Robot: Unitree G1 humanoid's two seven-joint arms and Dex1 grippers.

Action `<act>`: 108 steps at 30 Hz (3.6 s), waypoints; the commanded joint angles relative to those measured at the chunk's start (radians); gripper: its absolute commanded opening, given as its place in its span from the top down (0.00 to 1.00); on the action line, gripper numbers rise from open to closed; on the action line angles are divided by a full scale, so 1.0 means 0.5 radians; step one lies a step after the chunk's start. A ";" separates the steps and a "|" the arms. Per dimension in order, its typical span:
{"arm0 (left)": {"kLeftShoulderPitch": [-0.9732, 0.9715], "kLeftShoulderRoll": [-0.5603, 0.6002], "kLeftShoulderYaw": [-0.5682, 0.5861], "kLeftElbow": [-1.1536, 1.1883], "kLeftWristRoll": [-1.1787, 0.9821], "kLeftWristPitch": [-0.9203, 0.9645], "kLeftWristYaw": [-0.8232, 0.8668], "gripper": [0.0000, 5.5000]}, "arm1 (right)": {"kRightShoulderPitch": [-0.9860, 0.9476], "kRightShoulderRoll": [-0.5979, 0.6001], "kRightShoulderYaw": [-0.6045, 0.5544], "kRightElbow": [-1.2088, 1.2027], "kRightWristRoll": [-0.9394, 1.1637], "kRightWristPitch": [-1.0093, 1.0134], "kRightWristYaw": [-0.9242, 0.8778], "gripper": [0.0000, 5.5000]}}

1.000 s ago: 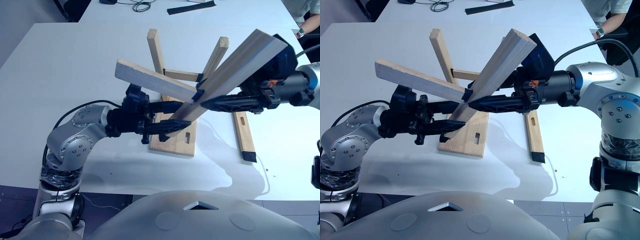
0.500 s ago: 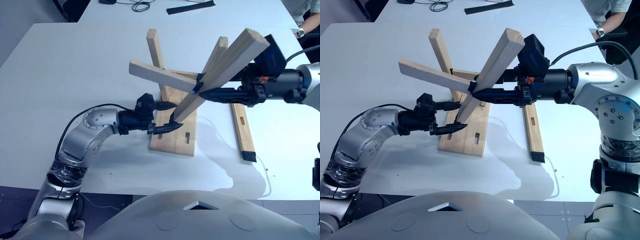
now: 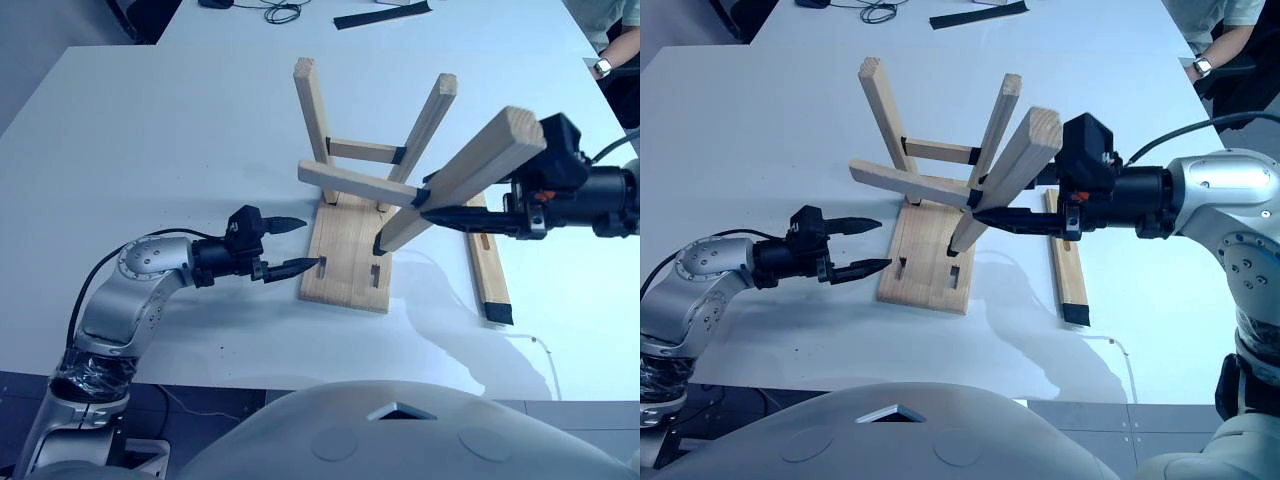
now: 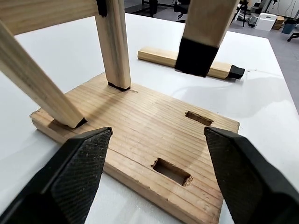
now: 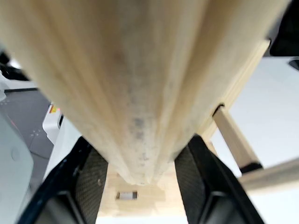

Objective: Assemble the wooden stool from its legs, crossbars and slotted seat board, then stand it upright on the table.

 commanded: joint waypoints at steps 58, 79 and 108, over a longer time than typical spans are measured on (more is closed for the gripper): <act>0.017 0.078 0.082 0.010 0.028 -0.039 -0.178 0.33 | 0.590 -0.027 0.463 -0.141 -0.623 -0.442 -0.087 0.64; 0.057 0.075 0.079 0.136 0.096 -0.092 -0.207 0.33 | 0.195 -0.058 0.971 0.802 -0.961 -0.614 0.142 0.64; 0.185 0.054 0.186 0.077 0.059 -0.103 -0.118 0.33 | 0.758 0.110 0.247 0.335 -0.987 -0.461 -0.483 0.37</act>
